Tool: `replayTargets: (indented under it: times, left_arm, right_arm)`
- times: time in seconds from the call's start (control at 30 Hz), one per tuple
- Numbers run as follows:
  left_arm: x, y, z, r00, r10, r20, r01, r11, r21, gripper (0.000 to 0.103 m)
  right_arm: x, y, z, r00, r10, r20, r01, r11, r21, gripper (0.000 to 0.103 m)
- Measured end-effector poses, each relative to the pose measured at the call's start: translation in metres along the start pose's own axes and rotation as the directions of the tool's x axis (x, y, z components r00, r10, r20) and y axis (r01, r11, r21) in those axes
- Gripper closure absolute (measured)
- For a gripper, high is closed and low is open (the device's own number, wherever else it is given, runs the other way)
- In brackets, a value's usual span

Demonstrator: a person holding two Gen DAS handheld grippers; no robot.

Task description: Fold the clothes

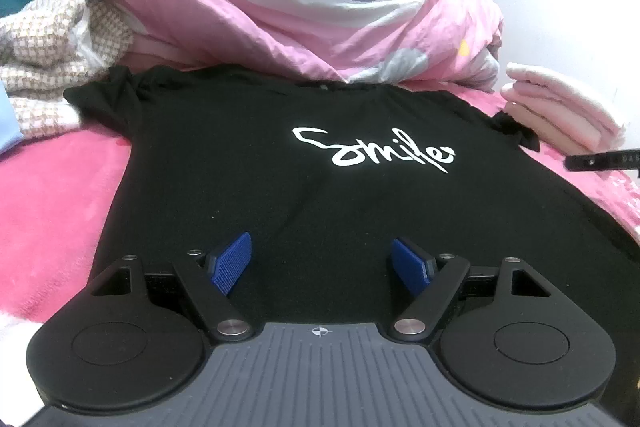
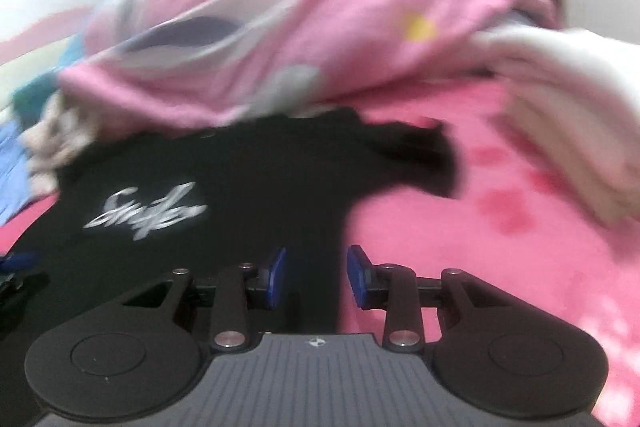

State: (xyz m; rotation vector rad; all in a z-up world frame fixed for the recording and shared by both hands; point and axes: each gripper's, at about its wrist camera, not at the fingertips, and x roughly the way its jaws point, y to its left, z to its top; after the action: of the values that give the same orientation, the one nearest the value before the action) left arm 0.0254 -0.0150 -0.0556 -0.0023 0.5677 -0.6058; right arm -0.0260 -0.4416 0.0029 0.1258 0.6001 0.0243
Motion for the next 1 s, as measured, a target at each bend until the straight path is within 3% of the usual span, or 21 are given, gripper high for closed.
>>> replayTargets:
  times: [0.1,0.17,0.37,0.53,0.63,0.73,0.83,0.9,0.97,1.0]
  left_arm:
    - [0.000,-0.002,0.000,1.000,0.010,-0.002,-0.010,1.000,0.012,0.025]
    - [-0.001,-0.002,0.000,1.000,0.014,-0.001,-0.014,1.000,0.014,0.025]
    - [-0.006,0.000,0.002,1.000,0.021,0.010,-0.021,1.000,-0.013,0.025]
    - [-0.030,0.017,0.014,0.994,0.081,0.077,-0.072,0.991,-0.109,0.024]
    - [-0.052,0.037,0.030,0.980,0.154,0.129,-0.134,0.979,-0.151,0.024]
    - [-0.065,0.058,0.049,0.955,0.257,0.150,-0.228,0.957,-0.181,0.024]
    - [-0.062,0.084,0.064,0.915,0.376,0.146,-0.345,0.917,-0.199,0.026]
    - [-0.051,0.101,0.071,0.895,0.418,0.156,-0.379,0.897,-0.229,0.028]
    - [-0.036,0.117,0.075,0.874,0.457,0.164,-0.406,0.873,-0.270,0.048]
    - [-0.026,0.124,0.077,0.871,0.465,0.158,-0.409,0.865,-0.291,0.051]
  right_arm:
    - [0.001,0.021,-0.014,1.000,0.027,-0.016,-0.029,0.993,-0.111,0.067]
    - [-0.007,0.016,-0.028,0.999,0.004,-0.044,-0.009,0.993,-0.116,0.067]
    - [-0.053,-0.015,-0.043,0.995,-0.096,-0.034,0.096,0.995,0.011,0.066]
    - [-0.089,-0.032,-0.043,0.985,-0.173,-0.026,0.175,0.978,0.116,0.066]
    - [-0.084,-0.009,-0.018,0.994,-0.107,0.019,0.104,0.989,0.104,0.066]
    - [-0.070,0.032,0.011,0.998,0.007,0.062,-0.011,0.998,0.055,0.066]
    - [-0.056,0.079,0.035,0.986,0.137,0.092,-0.138,0.990,0.007,0.066]
    - [-0.041,0.110,0.052,0.969,0.229,0.093,-0.229,0.973,-0.013,0.066]
    - [-0.023,0.137,0.070,0.949,0.306,0.082,-0.305,0.952,-0.025,0.066]
    - [-0.013,0.152,0.080,0.937,0.342,0.074,-0.341,0.940,-0.028,0.066]
